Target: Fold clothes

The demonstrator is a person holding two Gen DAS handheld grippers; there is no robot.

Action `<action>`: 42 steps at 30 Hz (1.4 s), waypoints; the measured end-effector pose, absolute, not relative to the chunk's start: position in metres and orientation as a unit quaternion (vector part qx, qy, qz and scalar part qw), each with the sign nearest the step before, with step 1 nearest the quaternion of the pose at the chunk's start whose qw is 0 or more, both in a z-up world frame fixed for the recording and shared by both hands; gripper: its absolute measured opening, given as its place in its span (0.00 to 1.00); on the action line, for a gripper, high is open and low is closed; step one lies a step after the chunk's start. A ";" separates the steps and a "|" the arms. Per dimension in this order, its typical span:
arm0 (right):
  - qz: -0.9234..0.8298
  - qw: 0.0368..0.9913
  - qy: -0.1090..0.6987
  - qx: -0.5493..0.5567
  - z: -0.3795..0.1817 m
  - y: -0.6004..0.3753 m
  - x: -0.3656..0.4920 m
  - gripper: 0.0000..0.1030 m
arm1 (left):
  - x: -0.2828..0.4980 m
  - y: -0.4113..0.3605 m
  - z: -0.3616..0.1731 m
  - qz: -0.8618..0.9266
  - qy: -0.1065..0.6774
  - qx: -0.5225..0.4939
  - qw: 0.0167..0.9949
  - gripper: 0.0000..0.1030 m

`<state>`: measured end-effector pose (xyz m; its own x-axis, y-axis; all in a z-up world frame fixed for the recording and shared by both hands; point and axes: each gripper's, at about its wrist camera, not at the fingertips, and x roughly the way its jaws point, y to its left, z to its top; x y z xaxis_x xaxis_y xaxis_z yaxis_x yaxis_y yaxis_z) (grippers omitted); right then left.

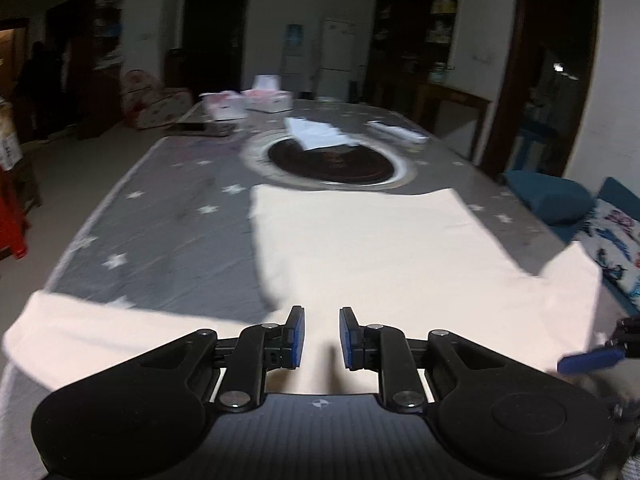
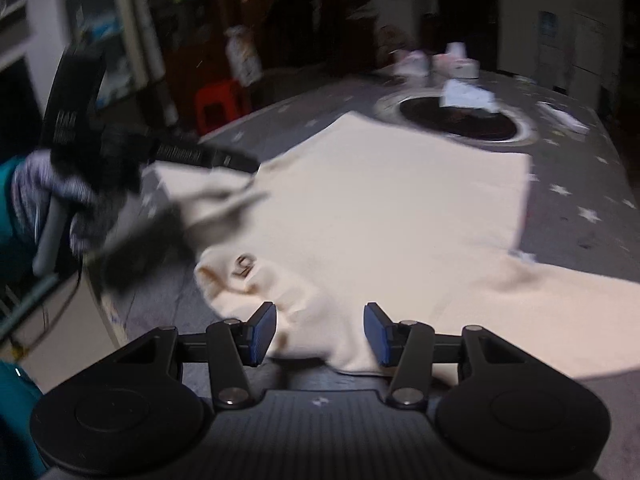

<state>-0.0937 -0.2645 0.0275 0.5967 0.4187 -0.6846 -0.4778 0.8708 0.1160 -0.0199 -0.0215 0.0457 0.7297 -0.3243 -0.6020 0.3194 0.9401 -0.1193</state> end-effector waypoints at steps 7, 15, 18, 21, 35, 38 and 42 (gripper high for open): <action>0.144 0.922 0.358 -0.001 0.038 -0.333 -0.088 0.43 | -0.022 -0.075 0.046 -0.242 0.334 -0.001 0.911 0.20; -0.014 0.934 0.353 0.049 0.028 -0.426 -0.064 0.40 | -0.035 -0.136 0.036 -0.312 0.347 0.023 0.884 0.21; -0.062 0.930 0.353 0.078 0.019 -0.459 -0.059 0.39 | -0.040 -0.148 0.032 -0.327 0.353 0.031 0.876 0.21; -0.089 0.925 0.356 0.104 0.010 -0.484 -0.056 0.39 | -0.044 -0.157 0.029 -0.336 0.357 0.039 0.870 0.21; -0.077 0.908 0.338 0.237 -0.017 -0.536 -0.050 0.08 | -0.046 -0.171 0.024 -0.336 0.369 0.062 0.864 0.23; -0.084 0.915 0.324 0.226 -0.010 -0.535 -0.055 0.05 | -0.047 -0.173 0.024 -0.334 0.370 0.067 0.864 0.24; -0.086 0.928 0.293 0.214 0.011 -0.531 -0.066 0.04 | -0.047 -0.175 0.023 -0.334 0.368 0.074 0.865 0.27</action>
<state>-0.0658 -0.5307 0.0106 0.8142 -0.0341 -0.5796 0.2841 0.8940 0.3465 -0.0468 -0.1750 0.0233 0.5058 -0.5237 -0.6855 0.6320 0.7658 -0.1187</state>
